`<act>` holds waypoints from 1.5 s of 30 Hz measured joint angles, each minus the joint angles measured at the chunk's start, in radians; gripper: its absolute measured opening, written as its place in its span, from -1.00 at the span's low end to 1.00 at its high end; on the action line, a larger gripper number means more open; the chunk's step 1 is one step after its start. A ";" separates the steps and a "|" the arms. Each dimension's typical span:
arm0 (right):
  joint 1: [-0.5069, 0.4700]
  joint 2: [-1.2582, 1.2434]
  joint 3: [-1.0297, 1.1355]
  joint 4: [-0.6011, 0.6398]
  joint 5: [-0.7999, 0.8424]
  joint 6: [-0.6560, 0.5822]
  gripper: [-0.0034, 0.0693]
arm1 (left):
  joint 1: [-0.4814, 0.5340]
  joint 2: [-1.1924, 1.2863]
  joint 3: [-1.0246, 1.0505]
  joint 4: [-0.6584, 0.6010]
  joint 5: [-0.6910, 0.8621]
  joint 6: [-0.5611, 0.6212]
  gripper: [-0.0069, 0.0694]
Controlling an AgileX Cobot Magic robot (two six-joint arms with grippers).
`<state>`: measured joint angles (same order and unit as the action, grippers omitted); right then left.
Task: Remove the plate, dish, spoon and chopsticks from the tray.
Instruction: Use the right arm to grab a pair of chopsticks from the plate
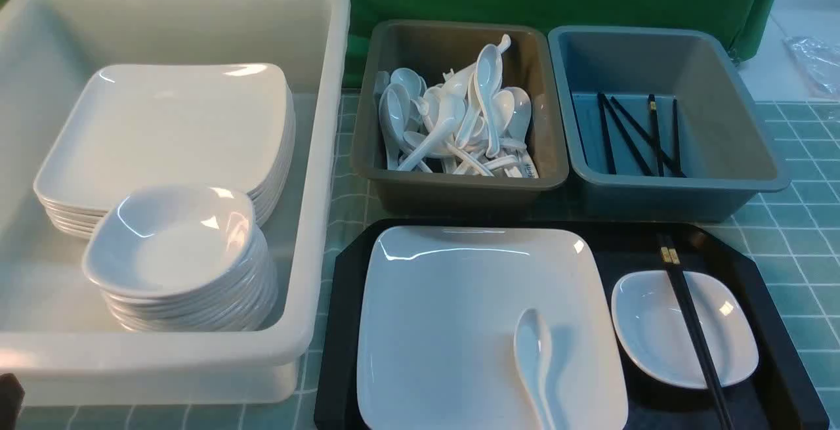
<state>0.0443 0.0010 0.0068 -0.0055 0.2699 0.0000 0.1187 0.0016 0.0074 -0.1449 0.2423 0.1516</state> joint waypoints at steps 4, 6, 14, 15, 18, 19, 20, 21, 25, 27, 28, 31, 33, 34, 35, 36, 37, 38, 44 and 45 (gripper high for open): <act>0.000 0.000 0.000 0.000 0.000 0.000 -0.24 | 0.000 0.000 0.000 0.000 0.000 0.000 -0.77; 0.000 0.000 0.000 0.000 0.000 0.000 -0.24 | 0.000 0.000 0.000 0.000 0.000 0.001 -0.77; 0.000 0.000 0.000 0.000 0.000 0.000 -0.24 | 0.000 0.000 0.000 0.000 0.000 0.000 -0.77; 0.000 0.000 0.000 0.000 0.000 0.000 -0.24 | 0.000 0.000 0.000 0.000 0.000 0.000 -0.77; 0.000 0.000 0.000 0.000 0.000 0.000 -0.24 | 0.000 0.000 0.000 0.000 -0.007 0.000 -0.77; 0.000 0.000 0.000 0.000 0.000 0.000 -0.24 | 0.000 0.000 0.000 0.000 -0.019 0.000 -0.77; 0.000 0.000 0.000 0.000 0.000 0.000 -0.24 | 0.000 0.000 0.000 0.000 -0.021 0.000 -0.77; 0.000 0.000 0.000 0.000 0.000 0.000 -0.24 | 0.000 0.000 0.000 0.000 -0.033 -0.001 -0.77; 0.000 0.000 0.000 0.000 0.000 0.000 -0.24 | 0.000 0.000 0.000 -0.135 -0.156 -0.161 -0.77; 0.000 0.000 0.000 0.000 0.000 0.000 -0.24 | 0.000 0.000 0.000 -0.228 -0.216 -0.243 -0.77; 0.000 0.000 0.000 0.000 0.000 0.000 -0.24 | 0.000 0.000 0.000 -0.261 -0.260 -0.299 -0.77; 0.000 0.000 0.000 0.000 0.000 0.000 -0.24 | 0.000 0.000 0.000 -0.298 -0.338 -0.369 -0.77; 0.000 0.000 0.000 0.000 0.000 0.000 -0.24 | -0.003 -0.001 -0.010 -0.296 -0.374 -0.402 -0.77; 0.000 0.000 0.000 0.000 0.000 0.000 -0.24 | -0.013 -0.001 -0.034 -0.266 -0.338 -0.414 -0.77; 0.000 0.000 0.000 0.000 0.000 0.000 -0.24 | -0.018 0.001 -0.048 -0.251 -0.322 -0.414 -0.77; 0.000 0.000 0.000 0.000 0.000 0.000 -0.24 | -0.038 0.019 -0.122 -0.181 -0.265 -0.412 -0.77; 0.000 0.000 0.000 0.000 0.000 0.000 -0.24 | -0.061 0.045 -0.177 -0.127 -0.218 -0.402 -0.77; 0.000 0.000 0.000 0.000 0.000 0.000 -0.24 | -0.083 0.081 -0.235 -0.072 -0.153 -0.368 -0.77; 0.000 -0.001 0.000 0.000 0.000 0.000 -0.24 | -0.229 0.404 -0.514 -0.048 0.238 -0.070 -0.77; 0.000 -0.001 0.000 0.000 0.000 0.000 -0.24 | -0.255 0.465 -0.550 -0.063 0.289 -0.031 -0.77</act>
<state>0.0443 0.0000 0.0068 -0.0055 0.2699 0.0000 -0.1363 0.4670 -0.5430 -0.2077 0.5317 0.1203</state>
